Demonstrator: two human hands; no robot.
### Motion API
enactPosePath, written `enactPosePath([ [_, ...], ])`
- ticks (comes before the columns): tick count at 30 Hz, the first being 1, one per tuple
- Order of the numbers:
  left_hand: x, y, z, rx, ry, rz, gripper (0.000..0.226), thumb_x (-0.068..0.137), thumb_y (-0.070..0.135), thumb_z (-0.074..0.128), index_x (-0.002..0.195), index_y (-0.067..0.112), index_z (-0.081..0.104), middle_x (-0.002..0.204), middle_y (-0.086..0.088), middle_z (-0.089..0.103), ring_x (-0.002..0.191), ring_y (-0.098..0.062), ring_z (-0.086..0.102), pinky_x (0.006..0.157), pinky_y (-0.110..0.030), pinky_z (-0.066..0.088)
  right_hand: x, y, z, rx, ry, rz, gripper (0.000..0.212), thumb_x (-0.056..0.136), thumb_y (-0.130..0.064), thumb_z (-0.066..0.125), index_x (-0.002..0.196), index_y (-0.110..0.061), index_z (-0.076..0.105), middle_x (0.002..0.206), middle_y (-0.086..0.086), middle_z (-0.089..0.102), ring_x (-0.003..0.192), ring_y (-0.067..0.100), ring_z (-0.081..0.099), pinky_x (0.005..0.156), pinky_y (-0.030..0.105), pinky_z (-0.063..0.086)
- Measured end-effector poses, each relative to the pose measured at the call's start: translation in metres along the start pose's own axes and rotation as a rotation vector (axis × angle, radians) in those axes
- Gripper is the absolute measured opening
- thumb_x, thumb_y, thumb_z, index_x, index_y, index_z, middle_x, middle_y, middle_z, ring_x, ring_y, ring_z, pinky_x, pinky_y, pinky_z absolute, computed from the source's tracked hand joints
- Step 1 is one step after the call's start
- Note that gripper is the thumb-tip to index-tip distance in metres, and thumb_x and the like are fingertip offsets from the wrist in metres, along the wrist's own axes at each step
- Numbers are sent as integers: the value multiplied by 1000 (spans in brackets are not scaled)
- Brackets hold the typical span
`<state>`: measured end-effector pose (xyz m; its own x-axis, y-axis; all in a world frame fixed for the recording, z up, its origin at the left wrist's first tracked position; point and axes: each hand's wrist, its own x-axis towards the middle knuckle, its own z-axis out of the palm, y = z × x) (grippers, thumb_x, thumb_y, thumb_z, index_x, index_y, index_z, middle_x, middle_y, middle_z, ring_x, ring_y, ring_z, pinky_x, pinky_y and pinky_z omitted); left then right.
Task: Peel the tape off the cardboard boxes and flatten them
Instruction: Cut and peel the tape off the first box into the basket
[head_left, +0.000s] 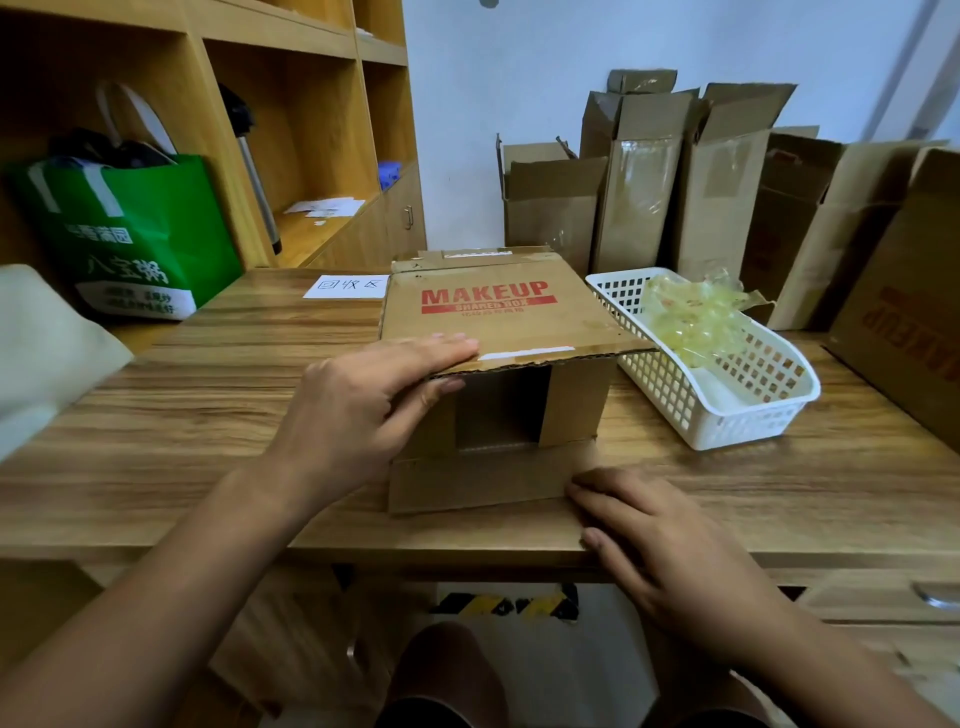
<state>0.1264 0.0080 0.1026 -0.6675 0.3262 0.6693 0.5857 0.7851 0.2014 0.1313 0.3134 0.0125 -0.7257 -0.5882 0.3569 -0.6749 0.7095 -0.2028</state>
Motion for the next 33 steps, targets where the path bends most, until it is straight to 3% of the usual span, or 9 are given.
enactPosePath([
  [5, 1, 3, 5, -26, 34, -12, 39, 100, 40, 51, 135, 27, 63, 134, 10, 64, 128, -2, 57, 102, -35, 53, -1, -5, -4, 50, -40, 51, 48, 102, -56, 32, 136, -33, 57, 134, -21, 51, 127, 2, 49, 104, 22, 41],
  [8, 3, 4, 7, -53, 64, -6, 37, 100, 38, 54, 131, 23, 67, 131, 8, 66, 127, -4, 59, 101, -37, 53, 7, -10, -9, 102, -19, 156, 42, 98, -62, 30, 121, -38, 55, 115, -24, 53, 107, -1, 54, 86, 27, 50],
  [11, 1, 6, 11, -95, 118, -24, 34, 98, 34, 61, 126, 17, 70, 131, 4, 67, 128, -9, 58, 103, -41, 52, 21, -17, -10, 180, 125, 351, 29, 93, -60, 45, 101, -32, 44, 90, -11, 59, 83, 12, 60, 73, 42, 51],
  [14, -5, 14, 18, -119, 217, -101, 39, 94, 31, 69, 126, 10, 66, 137, -1, 61, 132, -12, 54, 105, -33, 50, 39, -22, -11, 304, 241, 520, 42, 90, -53, 61, 116, -29, 39, 111, -9, 55, 80, 11, 61, 73, 38, 49],
  [16, -11, 21, 25, -162, 303, -207, 53, 87, 32, 73, 132, 8, 59, 143, -3, 53, 136, -11, 48, 108, -22, 44, 49, -21, -12, 346, 289, 561, 67, 86, -53, 67, 136, -27, 32, 131, -6, 46, 90, 17, 64, 80, 38, 51],
  [18, -17, 25, 32, -241, 402, -345, 70, 81, 36, 76, 139, 10, 49, 148, -1, 46, 140, -11, 41, 113, -26, 40, 56, -21, -11, 373, 289, 601, 82, 83, -54, 70, 146, -25, 27, 140, -2, 45, 102, 25, 65, 88, 45, 54],
  [22, -25, 33, 47, -455, 444, -608, 99, 69, 42, 81, 152, 22, 29, 145, 16, 41, 138, 7, 36, 114, -21, 36, 67, -22, -7, 277, 202, 643, 77, 85, -60, 66, 142, -20, 33, 135, 2, 51, 111, 34, 62, 88, 44, 52],
  [28, -33, 32, 68, -545, 424, -805, 115, 64, 40, 86, 155, 31, 16, 159, 10, 35, 143, -3, 34, 117, -26, 31, 78, -22, 0, 166, 144, 660, 75, 88, -66, 59, 146, -25, 35, 138, 3, 48, 113, 35, 61, 86, 42, 49],
  [33, -34, 23, 77, -459, 345, -821, 114, 69, 29, 91, 156, 28, 19, 148, 8, 49, 131, -7, 46, 99, -16, 38, 79, -22, 3, 170, 159, 653, 77, 87, -68, 60, 146, -27, 32, 140, 3, 47, 115, 34, 60, 84, 41, 47],
])
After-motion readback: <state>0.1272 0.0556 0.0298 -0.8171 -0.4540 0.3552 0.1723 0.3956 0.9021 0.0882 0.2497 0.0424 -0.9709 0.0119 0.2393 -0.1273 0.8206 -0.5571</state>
